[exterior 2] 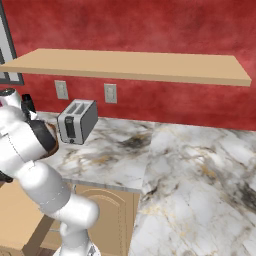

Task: Open the drawer on the left and place the cutting tools on the cutting board.

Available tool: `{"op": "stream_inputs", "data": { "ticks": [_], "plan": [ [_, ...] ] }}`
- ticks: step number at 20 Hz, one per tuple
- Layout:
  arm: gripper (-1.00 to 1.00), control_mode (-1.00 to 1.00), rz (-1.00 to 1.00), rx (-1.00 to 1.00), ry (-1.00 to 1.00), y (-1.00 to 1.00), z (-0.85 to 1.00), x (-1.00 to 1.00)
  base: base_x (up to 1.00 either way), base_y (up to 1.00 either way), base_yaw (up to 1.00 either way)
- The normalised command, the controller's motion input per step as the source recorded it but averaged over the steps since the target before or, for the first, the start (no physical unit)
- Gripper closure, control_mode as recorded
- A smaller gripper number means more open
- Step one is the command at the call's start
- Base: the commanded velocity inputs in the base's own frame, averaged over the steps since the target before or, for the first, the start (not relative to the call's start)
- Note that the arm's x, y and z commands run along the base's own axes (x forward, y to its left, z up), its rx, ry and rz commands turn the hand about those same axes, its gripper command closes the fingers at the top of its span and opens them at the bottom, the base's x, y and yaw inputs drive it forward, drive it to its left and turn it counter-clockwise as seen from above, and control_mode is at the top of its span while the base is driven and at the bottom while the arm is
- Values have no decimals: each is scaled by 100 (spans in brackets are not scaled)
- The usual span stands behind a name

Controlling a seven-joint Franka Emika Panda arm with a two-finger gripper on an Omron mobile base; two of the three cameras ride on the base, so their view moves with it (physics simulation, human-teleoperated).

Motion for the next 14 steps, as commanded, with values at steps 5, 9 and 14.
{"op": "stream_inputs", "data": {
  "ticks": [5, 9, 14],
  "plan": [
    [100, -100, 0, 0, 0, 26, -8, 21, 0, 0, 0],
    [100, -100, 0, 0, 0, 19, -26, 15, 0, 0, 0],
    [100, -100, 0, 0, 0, 2, -36, 14, 0, 0, 0]
  ]
}}
